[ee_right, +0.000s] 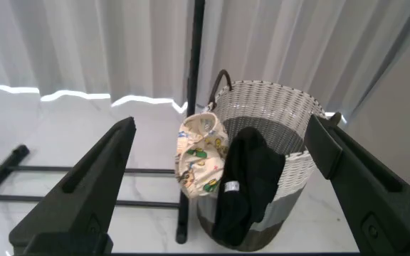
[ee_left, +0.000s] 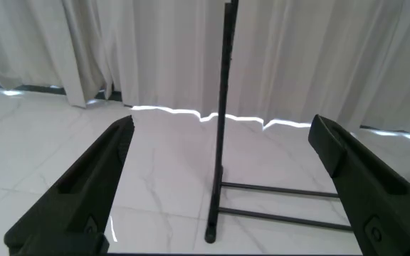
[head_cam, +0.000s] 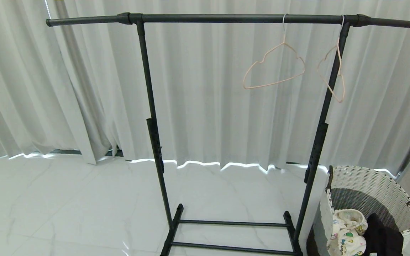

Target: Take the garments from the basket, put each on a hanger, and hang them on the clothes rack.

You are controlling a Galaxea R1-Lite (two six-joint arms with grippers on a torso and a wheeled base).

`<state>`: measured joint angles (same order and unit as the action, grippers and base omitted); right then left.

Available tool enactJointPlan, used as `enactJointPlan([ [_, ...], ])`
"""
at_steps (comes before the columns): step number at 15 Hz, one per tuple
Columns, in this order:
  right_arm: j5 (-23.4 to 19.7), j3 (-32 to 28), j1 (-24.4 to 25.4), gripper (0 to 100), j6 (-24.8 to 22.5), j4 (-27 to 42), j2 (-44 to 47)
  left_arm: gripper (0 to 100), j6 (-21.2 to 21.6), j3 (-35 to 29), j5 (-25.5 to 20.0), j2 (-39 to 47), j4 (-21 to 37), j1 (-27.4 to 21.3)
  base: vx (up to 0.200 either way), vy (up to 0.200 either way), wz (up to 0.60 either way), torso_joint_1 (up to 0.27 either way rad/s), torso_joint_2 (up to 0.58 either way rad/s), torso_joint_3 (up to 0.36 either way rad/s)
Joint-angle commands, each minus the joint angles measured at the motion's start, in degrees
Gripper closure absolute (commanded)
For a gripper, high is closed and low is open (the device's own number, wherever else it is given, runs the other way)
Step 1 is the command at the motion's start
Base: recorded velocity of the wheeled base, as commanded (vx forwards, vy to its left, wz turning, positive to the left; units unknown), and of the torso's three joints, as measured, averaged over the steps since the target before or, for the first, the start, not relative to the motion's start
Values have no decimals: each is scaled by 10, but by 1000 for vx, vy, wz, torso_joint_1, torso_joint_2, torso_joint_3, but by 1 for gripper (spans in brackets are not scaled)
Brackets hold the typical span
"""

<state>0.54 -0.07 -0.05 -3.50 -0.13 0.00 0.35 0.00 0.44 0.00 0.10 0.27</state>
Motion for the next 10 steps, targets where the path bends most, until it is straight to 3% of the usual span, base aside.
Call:
enactJointPlan([
  [1,1,0,0,0,-2,0,1,0,2,0,0,0,0,1,0,-200,0,12,2,-2],
  [6,1,0,0,0,-7,0,1,0,3,0,0,0,0,0,0,-200,0,2,2,3],
  [10,1,0,0,0,-2,0,1,0,3,0,0,0,0,0,0,0,0,0,0,0],
])
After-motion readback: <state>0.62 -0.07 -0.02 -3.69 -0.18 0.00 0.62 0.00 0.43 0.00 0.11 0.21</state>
